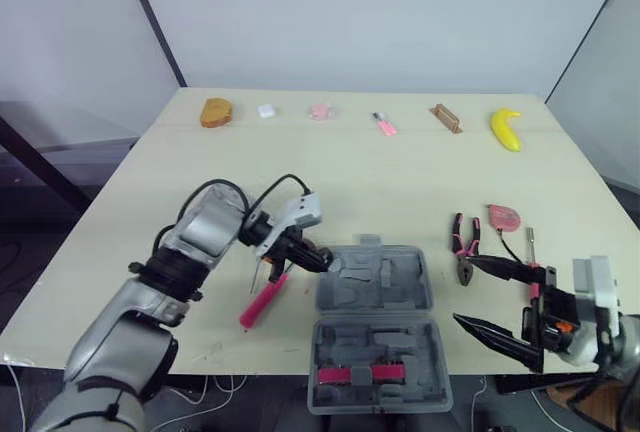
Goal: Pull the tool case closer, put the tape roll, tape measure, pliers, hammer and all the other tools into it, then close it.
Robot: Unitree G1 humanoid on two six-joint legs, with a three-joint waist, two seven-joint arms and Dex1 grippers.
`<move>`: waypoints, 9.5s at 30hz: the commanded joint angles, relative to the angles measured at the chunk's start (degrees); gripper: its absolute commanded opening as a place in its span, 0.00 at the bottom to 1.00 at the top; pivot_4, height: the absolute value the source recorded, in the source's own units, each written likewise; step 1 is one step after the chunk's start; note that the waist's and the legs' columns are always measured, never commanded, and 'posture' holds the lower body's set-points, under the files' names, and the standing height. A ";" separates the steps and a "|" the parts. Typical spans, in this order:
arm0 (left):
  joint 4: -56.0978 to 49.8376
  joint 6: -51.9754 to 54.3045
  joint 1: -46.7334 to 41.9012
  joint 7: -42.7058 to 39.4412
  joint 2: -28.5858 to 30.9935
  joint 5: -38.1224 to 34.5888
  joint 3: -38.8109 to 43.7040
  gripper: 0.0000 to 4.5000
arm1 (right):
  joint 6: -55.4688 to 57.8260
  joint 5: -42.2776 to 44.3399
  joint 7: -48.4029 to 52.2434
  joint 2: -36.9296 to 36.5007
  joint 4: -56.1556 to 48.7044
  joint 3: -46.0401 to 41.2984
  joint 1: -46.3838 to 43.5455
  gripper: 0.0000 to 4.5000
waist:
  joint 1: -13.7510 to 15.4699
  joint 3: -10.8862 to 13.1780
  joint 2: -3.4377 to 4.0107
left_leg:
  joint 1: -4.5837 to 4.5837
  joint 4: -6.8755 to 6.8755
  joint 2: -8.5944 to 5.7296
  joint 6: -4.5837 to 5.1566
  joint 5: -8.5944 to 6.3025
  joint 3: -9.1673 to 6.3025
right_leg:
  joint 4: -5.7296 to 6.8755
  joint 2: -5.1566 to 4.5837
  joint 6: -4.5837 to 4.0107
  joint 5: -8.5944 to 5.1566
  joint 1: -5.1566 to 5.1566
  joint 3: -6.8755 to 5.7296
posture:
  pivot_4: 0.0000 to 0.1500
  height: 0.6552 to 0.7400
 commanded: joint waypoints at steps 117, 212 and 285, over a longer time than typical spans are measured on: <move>23.97 -49.81 15.15 20.08 -10.76 9.07 8.34 0.21 | -6.91 -7.44 -3.92 3.65 0.56 3.80 3.35 1.00 | 0.01 -0.27 0.06 | 0.27 -0.01 0.00 0.00 0.00 0.02 | -0.05 -0.03 -0.01 0.00 0.28 -0.03 | 1.00 1.00; -43.67 -13.84 43.47 31.15 -2.19 -35.04 29.10 1.00 | 13.83 -33.05 -32.65 8.36 60.70 10.21 -42.09 0.02 | -0.07 -0.37 0.34 | 0.14 -0.33 0.07 -0.01 -0.02 0.84 | -0.12 -0.06 -0.03 -0.02 -0.25 0.67 | 1.00 1.00; -26.43 -23.38 47.58 3.14 4.16 -36.78 33.58 1.00 | 2.56 -36.14 6.97 -20.36 25.67 26.35 -17.97 0.99 | -0.10 -0.06 -0.14 | 0.14 -0.30 0.11 -0.01 -0.02 0.68 | -0.22 -0.09 -0.03 -0.08 -0.17 0.43 | 1.00 1.00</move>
